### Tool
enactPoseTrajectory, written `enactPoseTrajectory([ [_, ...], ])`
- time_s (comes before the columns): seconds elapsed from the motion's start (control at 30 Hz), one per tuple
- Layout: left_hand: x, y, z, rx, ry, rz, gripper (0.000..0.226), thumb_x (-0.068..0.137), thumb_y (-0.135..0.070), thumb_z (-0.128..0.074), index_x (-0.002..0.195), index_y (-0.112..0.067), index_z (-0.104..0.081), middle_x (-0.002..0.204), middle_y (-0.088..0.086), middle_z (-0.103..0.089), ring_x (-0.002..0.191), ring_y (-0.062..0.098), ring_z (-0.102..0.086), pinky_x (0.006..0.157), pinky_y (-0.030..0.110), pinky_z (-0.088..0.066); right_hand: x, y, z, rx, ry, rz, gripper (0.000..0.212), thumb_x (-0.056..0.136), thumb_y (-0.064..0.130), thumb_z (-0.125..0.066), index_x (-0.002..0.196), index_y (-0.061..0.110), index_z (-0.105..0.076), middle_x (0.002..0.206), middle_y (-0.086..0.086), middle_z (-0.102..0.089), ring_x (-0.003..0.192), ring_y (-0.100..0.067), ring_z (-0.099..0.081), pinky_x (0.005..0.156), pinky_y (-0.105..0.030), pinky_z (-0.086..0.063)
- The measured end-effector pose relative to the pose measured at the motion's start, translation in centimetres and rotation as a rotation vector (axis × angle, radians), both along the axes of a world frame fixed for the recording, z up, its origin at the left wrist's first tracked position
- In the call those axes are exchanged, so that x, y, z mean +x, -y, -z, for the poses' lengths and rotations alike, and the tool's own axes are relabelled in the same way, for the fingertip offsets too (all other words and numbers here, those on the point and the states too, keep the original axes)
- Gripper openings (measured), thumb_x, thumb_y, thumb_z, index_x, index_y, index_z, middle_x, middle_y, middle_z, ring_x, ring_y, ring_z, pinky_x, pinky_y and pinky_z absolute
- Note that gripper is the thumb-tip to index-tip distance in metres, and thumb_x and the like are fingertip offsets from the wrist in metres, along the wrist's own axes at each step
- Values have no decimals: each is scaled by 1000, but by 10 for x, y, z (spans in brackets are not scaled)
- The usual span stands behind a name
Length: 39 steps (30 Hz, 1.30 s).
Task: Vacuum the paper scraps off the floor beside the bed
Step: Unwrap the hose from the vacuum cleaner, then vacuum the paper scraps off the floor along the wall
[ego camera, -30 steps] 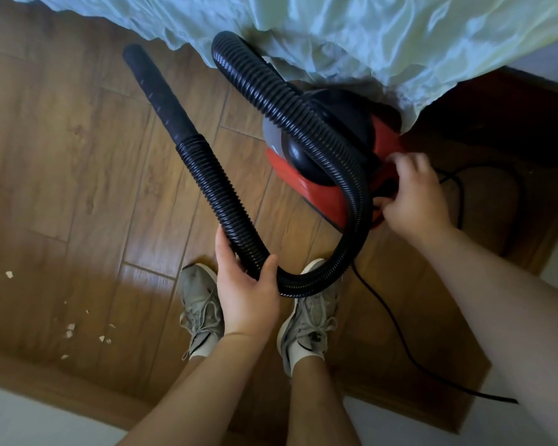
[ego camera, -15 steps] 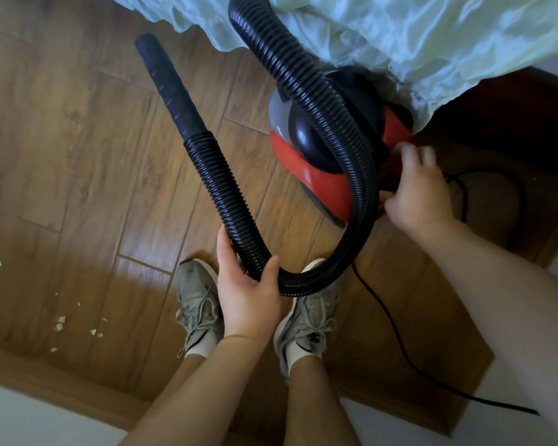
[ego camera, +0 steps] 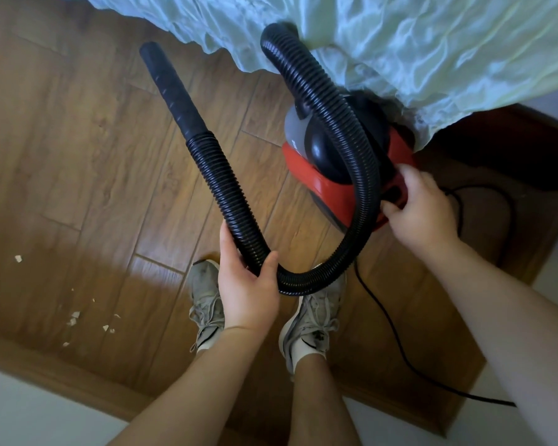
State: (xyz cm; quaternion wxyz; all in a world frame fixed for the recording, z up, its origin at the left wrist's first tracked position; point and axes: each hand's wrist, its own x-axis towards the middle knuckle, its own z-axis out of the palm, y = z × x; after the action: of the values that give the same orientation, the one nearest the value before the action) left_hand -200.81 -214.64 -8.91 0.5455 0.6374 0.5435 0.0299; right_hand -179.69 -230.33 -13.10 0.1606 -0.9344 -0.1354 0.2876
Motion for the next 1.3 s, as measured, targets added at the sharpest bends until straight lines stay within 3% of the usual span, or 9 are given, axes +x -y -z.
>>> enactPoseTrajectory([
  [0.13,-4,-10,-14,2,-5,-7,84,92,-4,-69,154,-43,-28,122,-18,-60,108,1,-62,90,26,-59,-6,-13,-31,51,34,39,62,93,21,-69,148,15,-43,146,-8,-48,134,-28,-47,105,-37,-41],
  [0.23,-11,-18,-25,-6,-12,-33,83,93,-6,-70,154,-42,-28,120,-13,-62,104,2,-63,85,24,-61,-10,-24,-54,92,55,25,59,91,22,-71,145,16,-46,141,-5,-51,129,-24,-51,103,-36,-43],
  [0.43,-23,-34,-46,-61,-1,-103,84,93,-5,-70,154,-43,-28,125,-13,-62,110,2,-62,84,16,-57,-23,-56,-92,170,117,-63,56,87,23,-75,139,15,-53,130,-3,-56,113,-21,-59,92,-37,-53],
  [0.63,-32,-56,-64,-89,20,-158,81,94,-4,-68,155,-40,-28,122,-18,-61,109,-5,-61,92,29,-59,-43,-116,-122,255,130,-137,51,85,24,-77,131,13,-59,118,2,-58,97,-14,-58,85,-36,-55],
  [0.87,-53,-82,-78,-116,58,-195,82,94,-5,-67,156,-41,-26,121,-31,-57,107,-16,-57,85,18,-57,-84,-212,-129,316,-17,-305,54,89,35,-72,137,17,-56,123,5,-60,102,-11,-59,91,-38,-55],
  [1.07,-72,-103,-83,-199,114,-300,81,94,-2,-67,142,-56,-30,112,-46,-57,110,-19,-55,91,23,-53,-124,-294,-129,281,-222,-424,54,96,45,-58,146,25,-48,132,8,-59,108,-8,-59,96,-34,-52],
  [1.3,-97,-133,-82,-332,155,-376,81,93,-4,-69,132,-65,-32,118,-44,-57,117,-14,-55,105,36,-51,-167,-360,-122,214,-389,-510,55,99,45,-54,149,28,-43,139,6,-59,117,-13,-61,100,-36,-52],
])
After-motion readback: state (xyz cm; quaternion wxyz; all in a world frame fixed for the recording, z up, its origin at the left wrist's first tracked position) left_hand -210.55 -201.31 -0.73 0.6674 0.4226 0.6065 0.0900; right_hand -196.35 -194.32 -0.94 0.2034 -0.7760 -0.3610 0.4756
